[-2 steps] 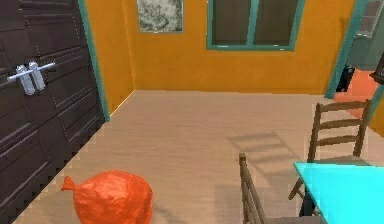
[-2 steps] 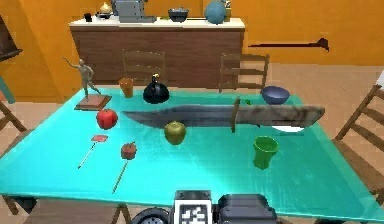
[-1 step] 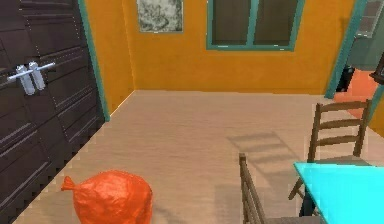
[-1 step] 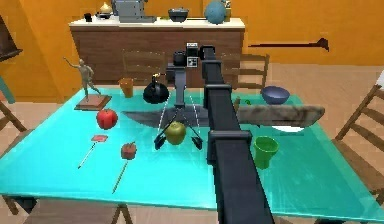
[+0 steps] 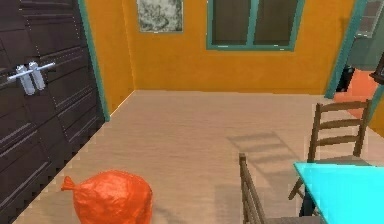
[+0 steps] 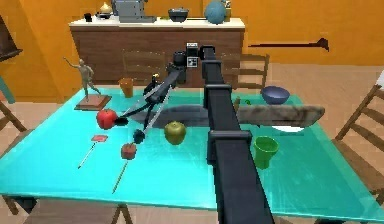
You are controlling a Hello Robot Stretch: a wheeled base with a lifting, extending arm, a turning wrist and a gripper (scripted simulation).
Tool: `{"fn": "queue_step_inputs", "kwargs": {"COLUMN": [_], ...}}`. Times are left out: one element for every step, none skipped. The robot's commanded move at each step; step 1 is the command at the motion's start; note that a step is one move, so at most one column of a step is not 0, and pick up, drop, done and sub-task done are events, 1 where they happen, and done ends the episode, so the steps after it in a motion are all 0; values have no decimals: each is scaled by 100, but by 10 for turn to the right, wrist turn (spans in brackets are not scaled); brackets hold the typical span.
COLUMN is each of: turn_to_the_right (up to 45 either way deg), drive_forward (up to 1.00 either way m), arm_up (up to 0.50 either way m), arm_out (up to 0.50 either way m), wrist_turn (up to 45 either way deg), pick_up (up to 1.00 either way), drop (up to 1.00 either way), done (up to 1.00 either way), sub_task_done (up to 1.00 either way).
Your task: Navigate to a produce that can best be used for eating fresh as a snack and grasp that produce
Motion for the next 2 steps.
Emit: {"fn": "queue_step_inputs", "kwargs": {"turn_to_the_right": [0,0], "drive_forward": [0,0], "arm_up": [0,0], "arm_out": [0,0], "wrist_turn": [450,450], "pick_up": [0,0], "drop": [0,0], "done": [0,0], "sub_task_done": [0,0]}}
